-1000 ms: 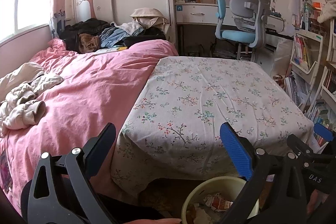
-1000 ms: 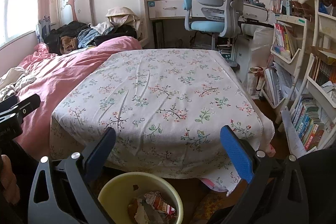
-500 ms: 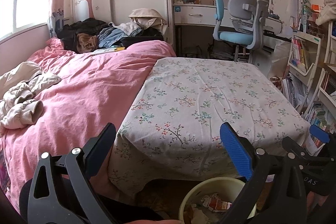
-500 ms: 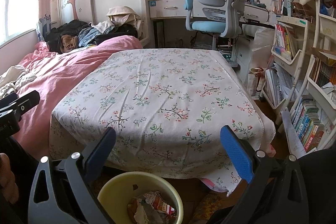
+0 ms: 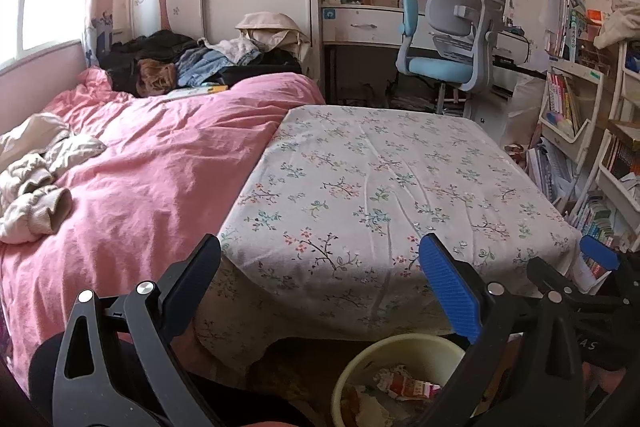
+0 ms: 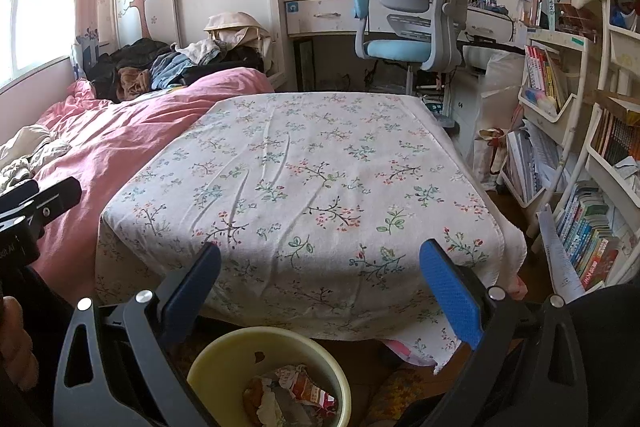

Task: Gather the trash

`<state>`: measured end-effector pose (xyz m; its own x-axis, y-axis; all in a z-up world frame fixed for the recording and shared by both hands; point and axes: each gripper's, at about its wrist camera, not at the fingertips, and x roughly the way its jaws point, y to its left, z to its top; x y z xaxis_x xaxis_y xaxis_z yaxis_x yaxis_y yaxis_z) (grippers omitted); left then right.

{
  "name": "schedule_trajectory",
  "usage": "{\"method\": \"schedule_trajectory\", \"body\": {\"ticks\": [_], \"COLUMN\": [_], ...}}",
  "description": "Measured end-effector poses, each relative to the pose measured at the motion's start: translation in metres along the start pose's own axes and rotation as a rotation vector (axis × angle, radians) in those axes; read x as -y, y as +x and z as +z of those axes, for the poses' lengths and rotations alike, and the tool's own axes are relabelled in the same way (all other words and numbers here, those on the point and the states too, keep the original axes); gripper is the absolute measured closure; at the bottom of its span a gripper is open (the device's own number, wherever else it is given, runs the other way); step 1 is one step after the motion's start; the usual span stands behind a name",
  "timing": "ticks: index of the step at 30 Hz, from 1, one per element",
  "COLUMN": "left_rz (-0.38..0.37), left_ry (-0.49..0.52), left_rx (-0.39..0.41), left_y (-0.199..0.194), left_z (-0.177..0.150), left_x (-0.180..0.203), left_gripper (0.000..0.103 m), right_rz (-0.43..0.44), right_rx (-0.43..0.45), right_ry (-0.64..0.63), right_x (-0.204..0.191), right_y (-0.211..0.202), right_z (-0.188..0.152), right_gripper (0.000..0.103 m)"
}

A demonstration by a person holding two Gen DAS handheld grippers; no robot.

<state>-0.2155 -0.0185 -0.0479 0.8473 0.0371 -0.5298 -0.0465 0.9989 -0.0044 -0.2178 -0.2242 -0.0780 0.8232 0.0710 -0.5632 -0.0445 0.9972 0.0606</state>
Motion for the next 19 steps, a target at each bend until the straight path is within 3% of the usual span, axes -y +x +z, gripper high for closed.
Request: {"method": "schedule_trajectory", "body": {"ticks": [4, 11, 19], "left_rz": [-0.033, -0.036, -0.030], "left_ry": [-0.034, 0.007, -0.016], "left_rx": [-0.004, -0.012, -0.058], "left_y": [0.0001, 0.0030, 0.0097], "left_z": [-0.0015, -0.0024, -0.0022], "left_x": [-0.0049, 0.0020, -0.0036], "left_gripper": [0.007, 0.007, 0.007], "right_rz": [0.000, 0.000, 0.000], "right_rx": [-0.004, -0.004, -0.006], "right_ry": [0.001, 0.001, 0.000], "right_x": [0.0004, 0.0002, 0.0002], "right_y": [0.0014, 0.0019, 0.0030], "right_z": [0.0001, 0.0001, -0.0005], "right_gripper": [0.008, 0.008, 0.008]}}
